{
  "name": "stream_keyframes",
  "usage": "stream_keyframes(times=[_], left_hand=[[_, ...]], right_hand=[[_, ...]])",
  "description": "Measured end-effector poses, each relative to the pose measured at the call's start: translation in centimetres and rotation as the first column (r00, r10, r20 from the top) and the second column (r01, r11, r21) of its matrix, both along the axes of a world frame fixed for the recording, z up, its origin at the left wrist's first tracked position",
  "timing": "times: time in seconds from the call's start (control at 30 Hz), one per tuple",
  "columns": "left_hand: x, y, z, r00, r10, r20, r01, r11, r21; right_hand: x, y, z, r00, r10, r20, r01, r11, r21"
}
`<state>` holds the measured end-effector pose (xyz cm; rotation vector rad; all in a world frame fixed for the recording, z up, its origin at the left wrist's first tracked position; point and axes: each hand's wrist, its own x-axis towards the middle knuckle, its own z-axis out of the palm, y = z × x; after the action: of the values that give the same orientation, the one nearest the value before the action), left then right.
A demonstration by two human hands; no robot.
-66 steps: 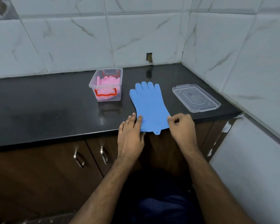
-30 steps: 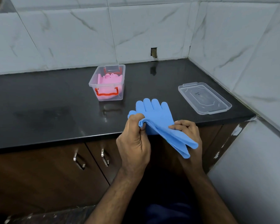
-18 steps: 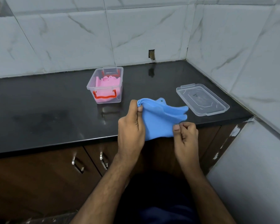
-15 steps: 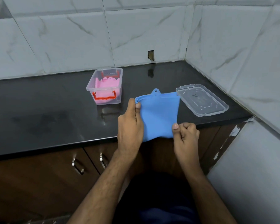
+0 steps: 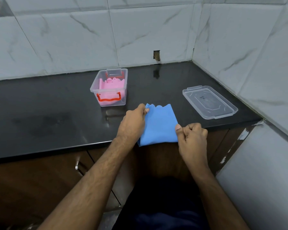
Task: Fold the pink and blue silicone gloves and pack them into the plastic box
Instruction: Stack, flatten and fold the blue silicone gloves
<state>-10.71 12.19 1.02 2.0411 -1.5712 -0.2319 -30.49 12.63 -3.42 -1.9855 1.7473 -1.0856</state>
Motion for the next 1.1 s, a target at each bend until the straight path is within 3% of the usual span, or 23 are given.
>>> stream_keyframes(times=[0.13,0.4,0.53,0.63,0.73,1.03,1.1], left_hand=[[-0.1,-0.2,-0.6,0.989,0.075,0.129,-0.082,0.995,0.049],[0.0,0.1,-0.6,0.992,0.116,0.046,-0.118,0.992,0.042],[0.3,1.7,0.7,0.943,0.117,-0.31,-0.136,0.99,-0.039],[0.5,4.3,1.1,0.761,0.132,-0.635,-0.138,0.99,0.04],[0.4,6.9,0.3,0.621,0.118,-0.775,-0.042,0.992,0.118],[-1.8,7.3,-1.9,0.656,0.088,-0.75,-0.142,0.99,-0.008],[-1.7,7.2,-2.1,0.744,0.102,-0.66,-0.159,0.987,-0.027]], right_hand=[[0.0,-0.2,-0.5,0.999,0.002,0.033,-0.003,1.0,0.03],[0.0,0.0,-0.2,1.0,-0.006,0.015,0.007,0.999,-0.032],[0.0,0.0,-0.1,1.0,0.003,0.008,-0.003,1.0,-0.029],[0.0,-0.1,0.0,0.998,0.01,0.063,-0.009,1.0,-0.015],[0.2,-0.2,0.1,0.995,0.017,0.098,-0.015,1.0,-0.023],[0.5,-0.2,0.3,0.993,0.032,0.117,-0.025,0.998,-0.064],[0.5,-0.2,0.2,0.995,0.034,0.099,-0.025,0.996,-0.085]])
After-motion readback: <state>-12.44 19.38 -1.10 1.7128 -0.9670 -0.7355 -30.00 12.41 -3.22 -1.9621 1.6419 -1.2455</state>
